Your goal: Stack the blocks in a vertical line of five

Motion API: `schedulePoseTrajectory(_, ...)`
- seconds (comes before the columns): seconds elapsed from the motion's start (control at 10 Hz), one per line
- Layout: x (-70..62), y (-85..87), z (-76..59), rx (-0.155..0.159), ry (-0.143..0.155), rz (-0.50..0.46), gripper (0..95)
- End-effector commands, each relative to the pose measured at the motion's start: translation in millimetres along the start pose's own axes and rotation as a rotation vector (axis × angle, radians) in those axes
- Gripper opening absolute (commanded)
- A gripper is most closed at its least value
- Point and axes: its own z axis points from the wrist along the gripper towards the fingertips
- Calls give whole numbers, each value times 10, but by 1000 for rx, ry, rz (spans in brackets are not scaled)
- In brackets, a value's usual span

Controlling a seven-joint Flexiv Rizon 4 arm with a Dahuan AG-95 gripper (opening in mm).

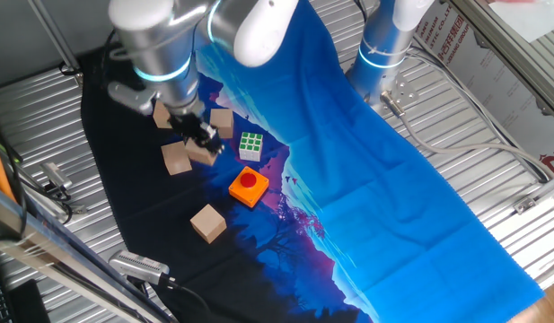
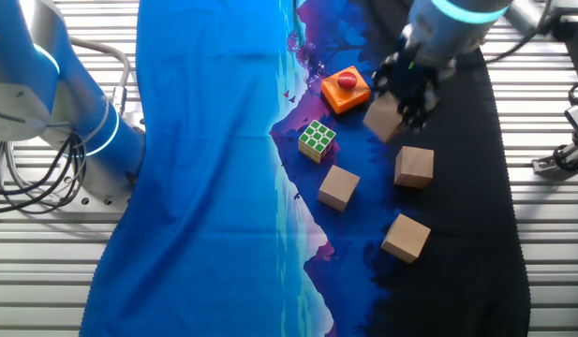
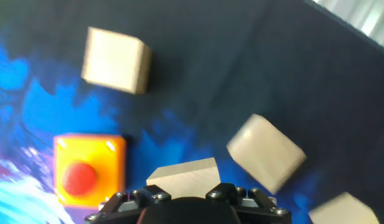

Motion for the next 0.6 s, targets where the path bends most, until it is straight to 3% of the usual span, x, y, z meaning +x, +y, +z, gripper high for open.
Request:
schedulePoseTrajectory(0.1,-281,324,49,-7,28,373,0)
schedulePoseTrajectory(0.6,-413,561,-39,-63,12,542,0)
